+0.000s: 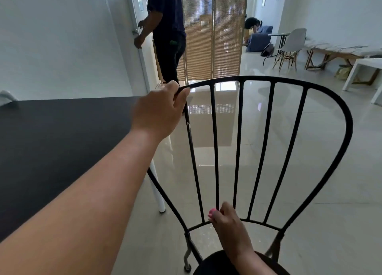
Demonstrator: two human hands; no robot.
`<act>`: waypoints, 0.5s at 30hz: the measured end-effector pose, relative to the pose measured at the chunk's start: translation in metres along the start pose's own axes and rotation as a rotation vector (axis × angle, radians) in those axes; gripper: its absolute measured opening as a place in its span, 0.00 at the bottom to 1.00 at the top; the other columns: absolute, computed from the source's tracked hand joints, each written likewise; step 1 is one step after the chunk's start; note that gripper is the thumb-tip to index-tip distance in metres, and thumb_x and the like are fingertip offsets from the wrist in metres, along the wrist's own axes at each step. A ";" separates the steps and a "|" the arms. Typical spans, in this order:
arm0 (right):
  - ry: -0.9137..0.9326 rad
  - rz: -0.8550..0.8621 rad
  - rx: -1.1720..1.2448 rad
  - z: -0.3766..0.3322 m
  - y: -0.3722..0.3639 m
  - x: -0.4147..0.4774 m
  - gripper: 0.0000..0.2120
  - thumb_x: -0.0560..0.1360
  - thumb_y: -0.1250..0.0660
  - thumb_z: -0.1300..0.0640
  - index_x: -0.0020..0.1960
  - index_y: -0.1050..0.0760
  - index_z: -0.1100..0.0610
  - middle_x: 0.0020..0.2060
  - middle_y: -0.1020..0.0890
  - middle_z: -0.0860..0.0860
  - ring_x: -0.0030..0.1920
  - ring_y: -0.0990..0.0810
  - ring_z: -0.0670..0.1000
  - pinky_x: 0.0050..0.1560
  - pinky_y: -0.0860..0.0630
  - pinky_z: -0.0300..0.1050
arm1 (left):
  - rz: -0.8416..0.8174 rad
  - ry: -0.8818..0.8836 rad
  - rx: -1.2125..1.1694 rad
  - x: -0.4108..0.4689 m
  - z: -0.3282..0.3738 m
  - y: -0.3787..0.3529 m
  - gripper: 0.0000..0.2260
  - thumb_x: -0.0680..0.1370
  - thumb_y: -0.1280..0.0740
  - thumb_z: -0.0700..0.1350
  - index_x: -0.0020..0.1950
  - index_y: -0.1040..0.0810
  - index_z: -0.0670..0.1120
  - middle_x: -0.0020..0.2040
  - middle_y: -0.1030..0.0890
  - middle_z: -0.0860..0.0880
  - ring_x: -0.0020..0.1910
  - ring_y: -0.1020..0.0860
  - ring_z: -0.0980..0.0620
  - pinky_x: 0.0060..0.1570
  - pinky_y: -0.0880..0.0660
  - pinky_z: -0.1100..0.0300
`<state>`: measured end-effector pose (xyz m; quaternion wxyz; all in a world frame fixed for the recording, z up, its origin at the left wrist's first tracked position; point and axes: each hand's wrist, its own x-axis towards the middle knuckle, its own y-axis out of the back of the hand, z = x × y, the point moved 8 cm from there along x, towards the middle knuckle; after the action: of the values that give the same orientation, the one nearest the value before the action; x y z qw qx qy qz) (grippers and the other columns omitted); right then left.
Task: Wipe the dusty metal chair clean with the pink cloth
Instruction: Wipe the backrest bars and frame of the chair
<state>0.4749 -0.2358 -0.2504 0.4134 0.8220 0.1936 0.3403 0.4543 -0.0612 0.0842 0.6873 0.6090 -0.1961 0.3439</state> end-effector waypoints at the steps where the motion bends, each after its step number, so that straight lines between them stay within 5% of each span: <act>1: 0.023 0.021 0.004 -0.004 0.006 0.004 0.05 0.75 0.28 0.59 0.45 0.24 0.56 0.42 0.31 0.48 0.38 0.23 0.49 0.36 0.18 0.47 | -0.005 -0.001 -0.003 -0.001 0.001 0.001 0.17 0.82 0.48 0.60 0.43 0.34 0.49 0.31 0.31 0.53 0.28 0.31 0.54 0.29 0.40 0.58; 6: 0.215 0.206 0.048 -0.062 0.110 0.057 0.06 0.74 0.27 0.60 0.50 0.20 0.61 0.42 0.25 0.53 0.42 0.20 0.50 0.44 0.17 0.44 | -0.029 0.017 -0.019 -0.003 -0.001 0.001 0.16 0.82 0.49 0.61 0.44 0.35 0.50 0.33 0.30 0.53 0.31 0.30 0.53 0.32 0.38 0.57; 9: 0.283 0.322 0.114 -0.094 0.179 0.103 0.11 0.79 0.34 0.52 0.53 0.19 0.58 0.46 0.26 0.53 0.45 0.21 0.51 0.46 0.19 0.46 | -0.050 0.018 -0.053 -0.004 -0.001 0.001 0.15 0.82 0.47 0.60 0.45 0.33 0.50 0.34 0.30 0.54 0.32 0.30 0.56 0.32 0.37 0.57; 15: 0.268 0.486 0.042 -0.136 0.259 0.188 0.10 0.78 0.31 0.53 0.46 0.21 0.60 0.46 0.29 0.53 0.43 0.26 0.52 0.46 0.22 0.50 | -0.158 0.055 -0.108 -0.004 -0.005 0.003 0.15 0.82 0.46 0.58 0.53 0.27 0.49 0.38 0.27 0.54 0.38 0.27 0.50 0.37 0.35 0.56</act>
<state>0.5170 -0.1993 0.0925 0.2731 0.8004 0.0509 0.5313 0.4488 -0.0574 0.0823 0.7492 0.5750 -0.1467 0.2942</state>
